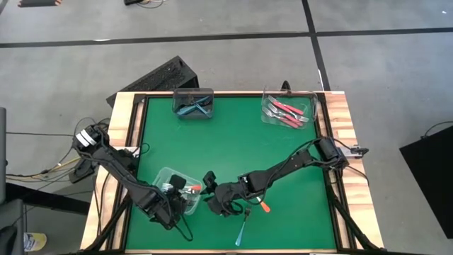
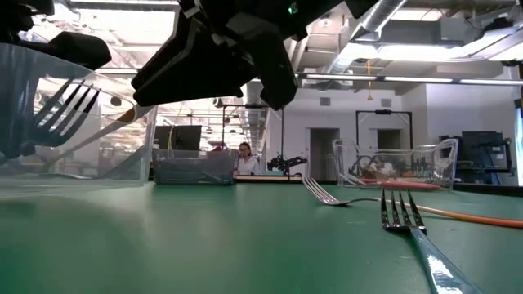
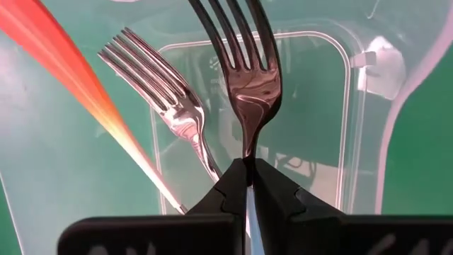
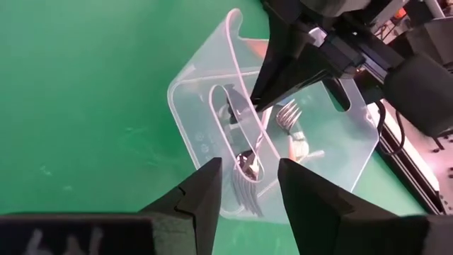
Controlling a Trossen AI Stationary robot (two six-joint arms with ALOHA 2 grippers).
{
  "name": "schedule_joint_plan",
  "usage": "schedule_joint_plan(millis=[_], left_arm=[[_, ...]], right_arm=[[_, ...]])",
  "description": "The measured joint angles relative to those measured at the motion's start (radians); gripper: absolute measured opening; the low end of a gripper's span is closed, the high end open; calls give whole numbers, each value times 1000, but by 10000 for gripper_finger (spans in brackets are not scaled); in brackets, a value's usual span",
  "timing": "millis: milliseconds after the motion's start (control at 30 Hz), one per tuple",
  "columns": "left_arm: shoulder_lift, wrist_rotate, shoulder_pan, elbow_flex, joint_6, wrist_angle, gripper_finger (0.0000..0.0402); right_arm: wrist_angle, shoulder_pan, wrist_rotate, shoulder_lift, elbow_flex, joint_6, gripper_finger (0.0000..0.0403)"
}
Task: Sort silverware by color (type)
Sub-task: Put the blue fork into the black bin
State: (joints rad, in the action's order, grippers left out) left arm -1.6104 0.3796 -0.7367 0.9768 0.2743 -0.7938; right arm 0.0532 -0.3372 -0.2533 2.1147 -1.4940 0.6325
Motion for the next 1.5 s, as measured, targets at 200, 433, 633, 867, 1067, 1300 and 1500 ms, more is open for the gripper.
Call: schedule_joint_plan(millis=[200, 433, 633, 867, 1067, 1300, 1500], left_arm=[[0, -16, 21, 1, -41, 16, 0], [0, -27, 43, 1, -55, 17, 0], [0, -11, 61, 1, -72, 39, 0], [3, -25, 95, 2, 16, 35, 0], [3, -36, 147, 5, 171, -16, 0], [9, 4, 178, -12, 288, -56, 1], [76, 118, 158, 6, 341, -90, 1]], right_arm=[[9, -19, -15, 0, -2, 8, 157], [1, -18, -14, 0, -2, 12, 148], [-28, 13, 93, 17, -2, -57, 141], [-53, 12, 95, 19, -1, -43, 36], [-79, 11, 118, 17, -3, -56, 16], [-105, 10, 105, 20, -3, -49, 14], [-134, 12, 106, 19, -2, -54, 14]])
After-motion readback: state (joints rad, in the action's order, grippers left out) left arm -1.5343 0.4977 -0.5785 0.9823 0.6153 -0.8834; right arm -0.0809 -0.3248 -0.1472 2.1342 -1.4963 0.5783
